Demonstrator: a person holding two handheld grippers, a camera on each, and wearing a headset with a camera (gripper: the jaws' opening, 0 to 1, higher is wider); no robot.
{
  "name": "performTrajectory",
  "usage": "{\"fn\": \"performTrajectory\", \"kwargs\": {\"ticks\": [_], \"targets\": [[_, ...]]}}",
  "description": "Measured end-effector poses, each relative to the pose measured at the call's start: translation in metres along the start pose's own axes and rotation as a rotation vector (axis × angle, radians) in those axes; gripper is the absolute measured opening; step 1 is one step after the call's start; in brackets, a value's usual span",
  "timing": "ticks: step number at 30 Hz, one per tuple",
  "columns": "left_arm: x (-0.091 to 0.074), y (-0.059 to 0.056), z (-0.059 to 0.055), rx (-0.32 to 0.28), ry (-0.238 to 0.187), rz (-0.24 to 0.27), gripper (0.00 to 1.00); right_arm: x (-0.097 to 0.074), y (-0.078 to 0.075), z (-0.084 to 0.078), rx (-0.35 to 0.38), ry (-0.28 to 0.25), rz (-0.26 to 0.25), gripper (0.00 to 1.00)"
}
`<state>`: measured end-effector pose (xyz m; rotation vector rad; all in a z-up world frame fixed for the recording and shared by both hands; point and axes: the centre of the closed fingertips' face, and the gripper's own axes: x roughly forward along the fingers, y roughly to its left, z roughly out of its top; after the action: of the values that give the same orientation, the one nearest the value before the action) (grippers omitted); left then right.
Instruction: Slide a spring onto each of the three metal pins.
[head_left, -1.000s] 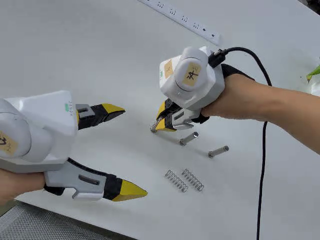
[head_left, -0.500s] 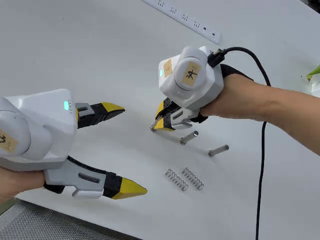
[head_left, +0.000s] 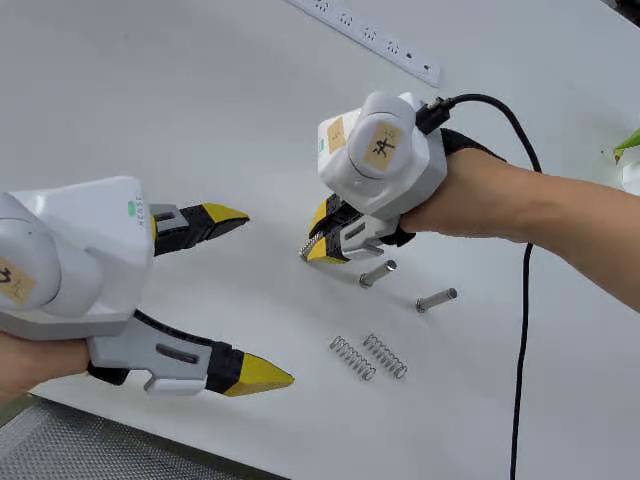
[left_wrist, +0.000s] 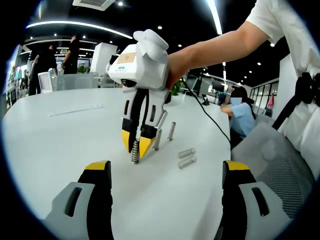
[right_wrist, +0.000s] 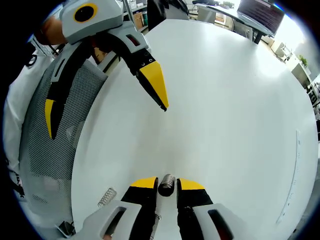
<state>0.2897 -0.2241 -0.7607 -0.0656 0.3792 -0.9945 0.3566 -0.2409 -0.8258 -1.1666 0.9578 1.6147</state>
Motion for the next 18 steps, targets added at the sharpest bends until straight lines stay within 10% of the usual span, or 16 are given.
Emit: {"fn": "performTrajectory", "kwargs": {"ticks": [18], "targets": [[-0.001, -0.003, -0.003, 0.016, 0.022, -0.008, 0.91, -0.017, 0.003, 0.003, 0.037, -0.067, -0.013, 0.29]]}}
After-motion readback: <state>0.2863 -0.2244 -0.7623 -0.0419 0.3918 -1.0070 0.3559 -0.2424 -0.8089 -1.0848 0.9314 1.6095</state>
